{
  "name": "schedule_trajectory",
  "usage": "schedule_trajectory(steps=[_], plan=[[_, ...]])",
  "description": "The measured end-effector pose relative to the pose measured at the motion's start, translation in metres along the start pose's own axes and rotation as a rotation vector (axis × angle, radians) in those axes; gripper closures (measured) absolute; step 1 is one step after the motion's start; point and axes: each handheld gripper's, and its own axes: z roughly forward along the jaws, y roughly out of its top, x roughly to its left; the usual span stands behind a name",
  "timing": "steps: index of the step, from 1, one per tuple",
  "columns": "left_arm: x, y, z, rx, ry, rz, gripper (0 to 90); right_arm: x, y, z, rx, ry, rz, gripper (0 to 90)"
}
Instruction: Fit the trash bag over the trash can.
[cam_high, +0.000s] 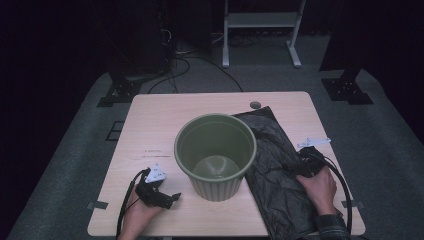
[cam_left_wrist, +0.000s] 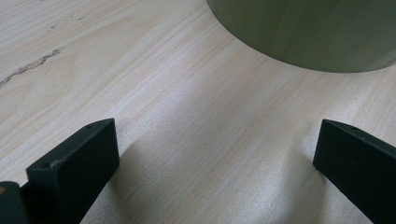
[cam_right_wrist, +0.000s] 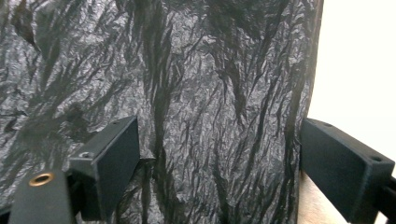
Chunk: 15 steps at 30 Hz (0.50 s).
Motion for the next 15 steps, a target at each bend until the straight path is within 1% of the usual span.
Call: schedule_trajectory(steps=[2,8,10,15], plan=[[0.0000,0.0000,0.0000,0.000,0.000,0.000,0.0,0.0005,0.0001,0.0000,-0.001,0.007,0.004,12.2],[0.0000,0.0000,0.0000,0.000,0.000,0.000,0.0,0.0062,0.0018,0.0021,-0.006,0.036,-0.010,12.2],[0.0000,0.0000,0.0000,0.000,0.000,0.000,0.0,0.0066,0.0019,0.0021,-0.006,0.040,-0.009,12.1],[0.0000,0.0000,0.0000,0.000,0.000,0.000,0.0,0.0076,0.0024,0.0024,-0.012,0.070,-0.001,11.6]])
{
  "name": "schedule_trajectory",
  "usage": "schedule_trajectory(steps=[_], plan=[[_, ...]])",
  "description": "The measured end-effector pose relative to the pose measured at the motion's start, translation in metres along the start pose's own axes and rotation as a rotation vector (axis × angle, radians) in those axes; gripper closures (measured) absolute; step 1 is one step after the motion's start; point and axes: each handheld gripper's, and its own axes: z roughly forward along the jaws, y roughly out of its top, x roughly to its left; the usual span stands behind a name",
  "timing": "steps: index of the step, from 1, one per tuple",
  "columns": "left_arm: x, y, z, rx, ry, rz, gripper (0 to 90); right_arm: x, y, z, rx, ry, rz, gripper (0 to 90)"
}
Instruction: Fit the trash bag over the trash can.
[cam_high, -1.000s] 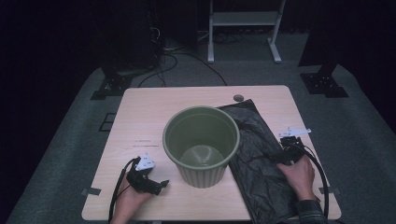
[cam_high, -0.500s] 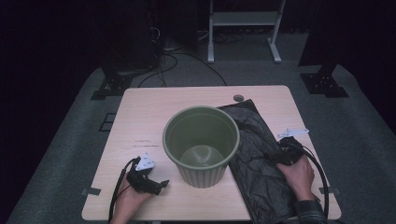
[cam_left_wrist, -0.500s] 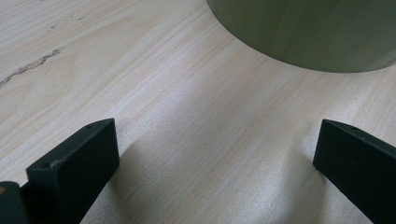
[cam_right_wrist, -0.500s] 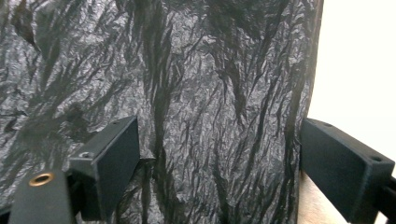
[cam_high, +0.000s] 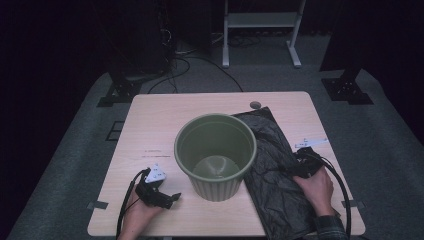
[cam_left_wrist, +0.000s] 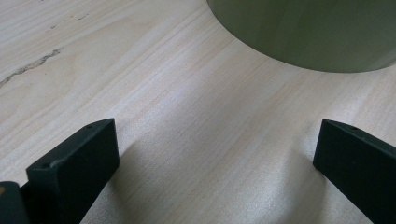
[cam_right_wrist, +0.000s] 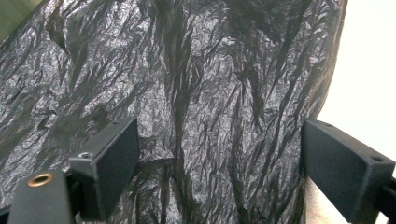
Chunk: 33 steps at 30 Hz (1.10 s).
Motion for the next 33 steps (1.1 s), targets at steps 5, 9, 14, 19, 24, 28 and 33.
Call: schedule_trajectory(steps=[5,9,14,19,24,28,33], plan=[[0.000,0.000,0.000,0.000,0.000,0.000,0.0,0.003,0.001,0.003,-0.009,0.023,0.003,10.9],[0.000,0.000,0.000,0.000,0.000,0.000,0.0,0.010,0.004,0.006,-0.009,0.046,0.003,10.0],[0.000,0.000,0.000,0.000,-0.001,0.002,0.0,0.016,0.007,0.010,-0.007,0.063,-0.004,9.7],[0.000,0.000,0.000,0.000,-0.001,0.002,0.0,0.022,0.010,0.014,-0.010,0.080,-0.009,9.6],[0.000,0.000,0.000,0.000,-0.002,0.003,0.0,0.029,0.013,0.019,-0.016,0.101,-0.017,9.4],[0.000,0.000,0.000,0.000,-0.003,0.004,0.0,0.034,0.016,0.023,-0.017,0.114,-0.022,9.3],[0.000,0.000,0.000,0.000,-0.004,0.005,0.0,0.041,0.020,0.028,-0.022,0.133,-0.029,8.9]])
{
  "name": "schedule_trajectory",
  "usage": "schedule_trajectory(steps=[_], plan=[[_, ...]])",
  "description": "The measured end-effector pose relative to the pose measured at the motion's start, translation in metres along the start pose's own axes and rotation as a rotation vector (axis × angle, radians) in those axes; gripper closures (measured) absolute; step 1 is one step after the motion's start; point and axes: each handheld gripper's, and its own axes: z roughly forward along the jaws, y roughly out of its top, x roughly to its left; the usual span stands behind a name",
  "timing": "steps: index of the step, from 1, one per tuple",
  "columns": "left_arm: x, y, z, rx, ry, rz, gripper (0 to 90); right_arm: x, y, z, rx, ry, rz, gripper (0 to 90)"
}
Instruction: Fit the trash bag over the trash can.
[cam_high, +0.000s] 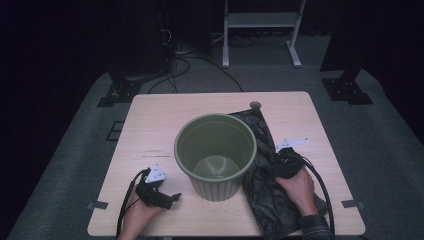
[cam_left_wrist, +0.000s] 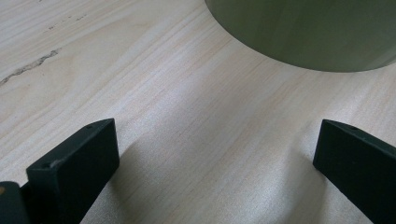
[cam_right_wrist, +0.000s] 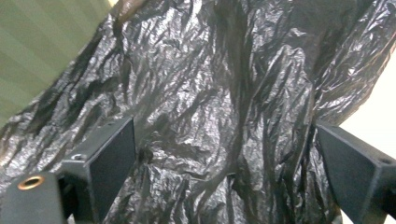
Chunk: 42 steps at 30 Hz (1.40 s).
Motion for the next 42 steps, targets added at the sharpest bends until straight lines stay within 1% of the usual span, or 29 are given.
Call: schedule_trajectory(steps=[3,6,7,9,11,20,27,28,33,34,35,38,40,41,42], plan=[[0.000,0.000,0.000,0.000,0.000,0.000,0.0,0.004,0.003,0.002,-0.008,0.011,0.004,8.4],[0.000,0.000,0.000,0.000,0.000,0.000,0.0,0.008,0.008,0.006,0.009,0.019,0.002,4.5],[0.000,0.000,0.000,0.000,0.000,0.001,0.0,0.013,0.012,0.009,0.022,0.011,-0.013,2.0],[0.000,0.000,0.000,0.000,-0.001,0.001,0.0,0.015,0.014,0.011,0.024,0.007,-0.019,1.4],[0.000,0.000,0.000,0.000,-0.001,0.002,0.0,0.020,0.017,0.014,0.004,0.014,-0.025,0.3],[0.000,0.000,0.000,0.000,-0.002,0.002,0.0,0.030,0.021,0.023,0.012,0.001,-0.037,0.0],[0.000,0.000,0.000,0.000,-0.002,0.002,0.0,0.037,0.021,0.031,0.024,0.000,-0.038,0.0],[0.000,0.000,0.000,-0.001,-0.003,0.002,0.0,0.039,0.020,0.033,0.030,-0.009,-0.039,0.0],[0.000,0.000,0.000,-0.001,-0.003,0.001,0.0,0.040,0.019,0.034,0.026,-0.022,-0.041,0.0],[0.000,0.000,0.000,-0.001,-0.003,0.001,0.0,0.042,0.019,0.035,0.027,-0.039,-0.052,0.0],[0.000,0.000,0.000,-0.001,-0.003,0.001,0.0,0.042,0.019,0.035,0.027,-0.039,-0.052,0.0],[0.000,0.000,0.000,-0.001,-0.003,0.000,0.0,0.046,0.018,0.037,0.029,-0.072,-0.077,0.0],[0.000,0.000,0.000,-0.001,-0.003,0.000,0.0,0.048,0.017,0.037,0.031,-0.085,-0.087,0.0],[0.000,0.000,0.000,-0.001,-0.003,0.001,0.0,0.050,0.017,0.038,0.032,-0.100,-0.097,0.0],[0.000,0.000,0.000,-0.001,-0.003,0.000,0.0,0.050,0.017,0.038,0.032,-0.100,-0.097,0.0]])
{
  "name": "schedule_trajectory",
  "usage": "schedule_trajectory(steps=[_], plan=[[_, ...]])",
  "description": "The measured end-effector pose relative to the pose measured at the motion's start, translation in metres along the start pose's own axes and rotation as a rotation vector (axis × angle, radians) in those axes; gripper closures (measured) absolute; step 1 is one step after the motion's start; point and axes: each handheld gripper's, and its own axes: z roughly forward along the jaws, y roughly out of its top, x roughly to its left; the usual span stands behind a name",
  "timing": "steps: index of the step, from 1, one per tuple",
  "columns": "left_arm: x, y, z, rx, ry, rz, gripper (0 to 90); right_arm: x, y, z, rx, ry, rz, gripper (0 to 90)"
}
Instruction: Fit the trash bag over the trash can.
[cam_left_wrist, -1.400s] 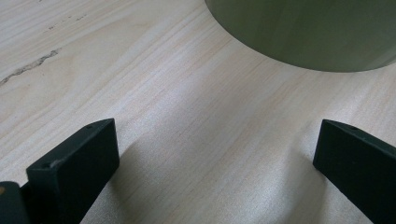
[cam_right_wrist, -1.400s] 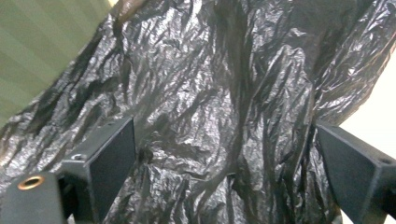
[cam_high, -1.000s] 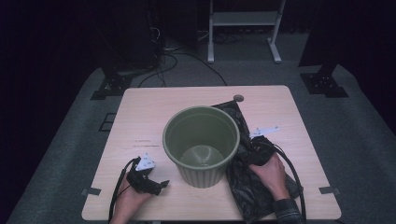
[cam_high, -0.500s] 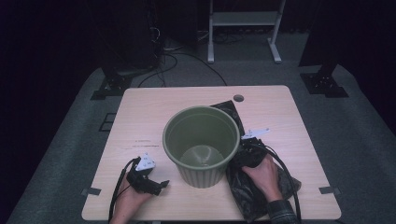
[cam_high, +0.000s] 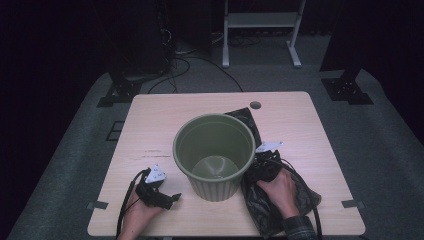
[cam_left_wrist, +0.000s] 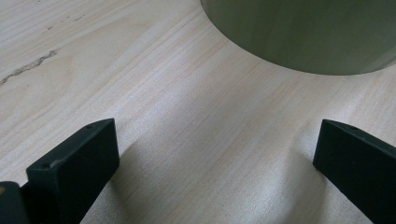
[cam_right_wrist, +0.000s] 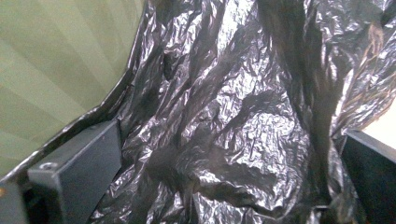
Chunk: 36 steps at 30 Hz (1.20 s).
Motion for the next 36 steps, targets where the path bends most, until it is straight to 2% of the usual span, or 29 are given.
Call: schedule_trajectory(steps=[3,8,10,13,21,22,24,25,26,28,34,36], plan=[[0.000,0.000,0.000,0.000,0.000,0.000,0.0,0.003,0.000,0.001,0.008,-0.030,-0.034,0.0],[0.000,0.000,0.000,0.000,0.000,0.000,0.0,0.003,-0.001,0.000,0.003,-0.035,-0.022,2.8],[0.000,0.000,0.000,0.000,0.000,0.001,0.0,0.003,-0.002,-0.003,-0.018,-0.036,-0.018,13.8],[0.000,0.000,0.000,0.000,0.000,0.000,0.0,0.002,-0.005,-0.006,-0.047,-0.039,-0.012,25.4],[0.000,0.000,0.000,0.000,0.000,0.000,0.0,0.003,-0.005,-0.012,-0.052,-0.027,-0.025,59.8],[0.000,0.000,0.000,0.000,0.000,0.000,0.0,0.004,-0.005,-0.012,-0.053,-0.022,-0.022,68.8],[0.000,0.000,0.000,0.000,0.000,0.000,0.0,0.004,-0.005,-0.012,-0.051,-0.017,-0.024,72.4],[0.000,0.000,0.000,0.000,0.000,0.000,0.0,0.004,-0.005,-0.013,-0.051,-0.006,-0.024,80.0],[0.000,0.000,0.000,-0.001,0.000,0.000,0.0,0.004,-0.005,-0.013,-0.049,0.005,-0.030,83.5],[0.000,0.000,0.000,0.000,0.000,0.000,0.0,0.005,-0.005,-0.013,-0.047,0.015,-0.031,86.5],[0.000,0.000,0.000,0.000,0.000,0.000,0.0,0.002,-0.006,-0.015,-0.031,0.088,-0.014,88.7],[0.000,0.000,0.000,0.000,0.000,0.000,0.0,-0.001,-0.007,-0.019,-0.042,0.152,0.004,88.8]])
